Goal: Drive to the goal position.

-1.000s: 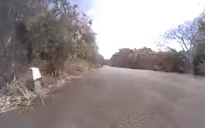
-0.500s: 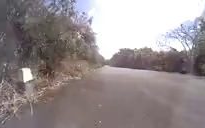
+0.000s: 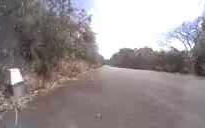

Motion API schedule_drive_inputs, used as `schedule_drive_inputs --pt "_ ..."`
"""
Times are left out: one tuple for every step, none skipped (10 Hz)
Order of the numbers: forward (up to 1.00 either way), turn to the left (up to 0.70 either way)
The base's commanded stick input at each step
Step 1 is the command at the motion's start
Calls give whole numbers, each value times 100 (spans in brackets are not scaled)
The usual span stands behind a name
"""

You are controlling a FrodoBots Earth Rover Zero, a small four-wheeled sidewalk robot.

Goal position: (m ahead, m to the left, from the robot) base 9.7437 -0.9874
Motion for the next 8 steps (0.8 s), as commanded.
schedule_drive_inputs --pt "50 0" --pt "50 0" --pt "50 0" --pt "50 0" --pt "50 0" --pt "50 0" --pt "50 0" --pt "50 0"
